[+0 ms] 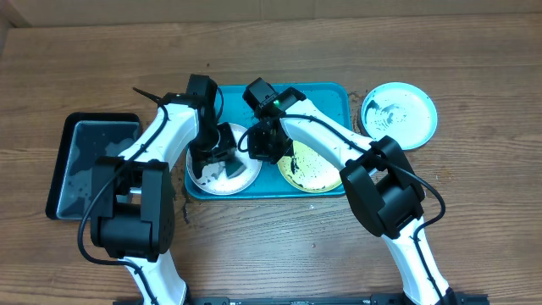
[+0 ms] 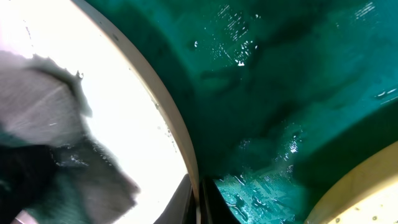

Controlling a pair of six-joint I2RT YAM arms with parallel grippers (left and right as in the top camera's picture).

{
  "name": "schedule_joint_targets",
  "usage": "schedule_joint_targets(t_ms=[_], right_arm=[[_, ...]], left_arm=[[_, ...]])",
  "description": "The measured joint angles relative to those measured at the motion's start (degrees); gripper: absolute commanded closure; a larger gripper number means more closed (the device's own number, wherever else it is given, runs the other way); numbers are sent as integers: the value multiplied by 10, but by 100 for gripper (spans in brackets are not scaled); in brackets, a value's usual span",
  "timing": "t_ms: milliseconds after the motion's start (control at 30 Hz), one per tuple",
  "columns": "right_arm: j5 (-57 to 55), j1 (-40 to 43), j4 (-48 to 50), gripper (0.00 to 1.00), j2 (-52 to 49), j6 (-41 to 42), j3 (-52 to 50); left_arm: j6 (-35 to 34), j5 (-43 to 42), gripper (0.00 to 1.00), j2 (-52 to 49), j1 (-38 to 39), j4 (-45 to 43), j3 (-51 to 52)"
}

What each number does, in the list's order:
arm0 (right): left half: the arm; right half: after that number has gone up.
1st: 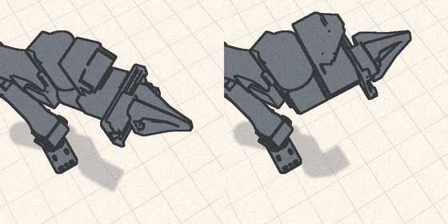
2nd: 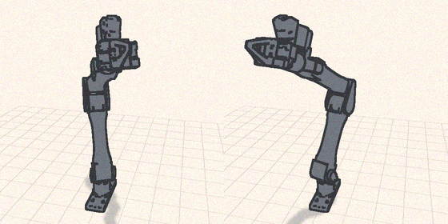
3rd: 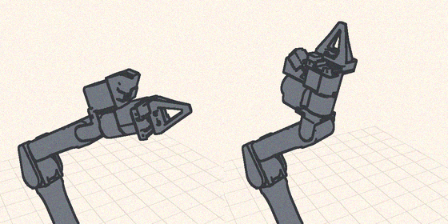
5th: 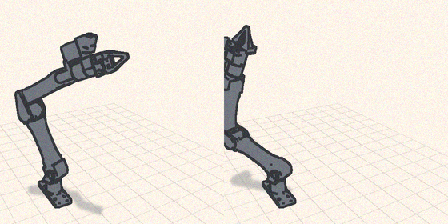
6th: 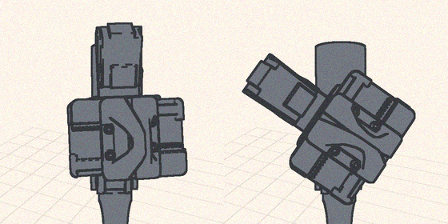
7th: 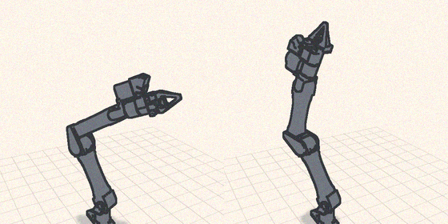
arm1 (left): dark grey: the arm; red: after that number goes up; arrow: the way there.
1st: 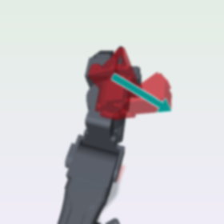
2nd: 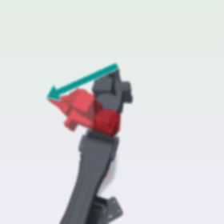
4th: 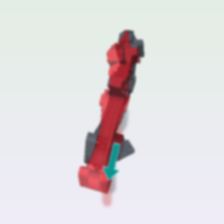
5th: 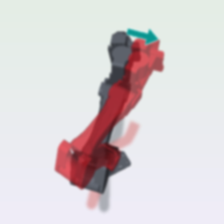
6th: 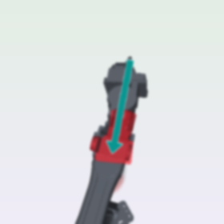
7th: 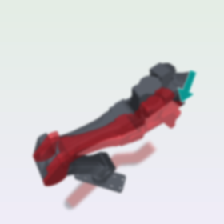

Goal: Clean dirty plates on tray and stack at the side
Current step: 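Grip the white plate rim with the right gripper and scrub with the sponge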

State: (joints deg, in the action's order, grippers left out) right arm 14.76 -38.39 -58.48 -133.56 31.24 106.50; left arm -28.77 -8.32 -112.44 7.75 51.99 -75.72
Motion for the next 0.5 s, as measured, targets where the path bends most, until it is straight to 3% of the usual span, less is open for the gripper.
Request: schedule_joint_targets(t_ms=[267,500], right_arm=[[0,0,0,96,0,0,0],[0,0,2,96,0,-8,1]], left_arm=[[0,195,96,0,0,59,0],[0,238,96,-5,-3,164,-93]])
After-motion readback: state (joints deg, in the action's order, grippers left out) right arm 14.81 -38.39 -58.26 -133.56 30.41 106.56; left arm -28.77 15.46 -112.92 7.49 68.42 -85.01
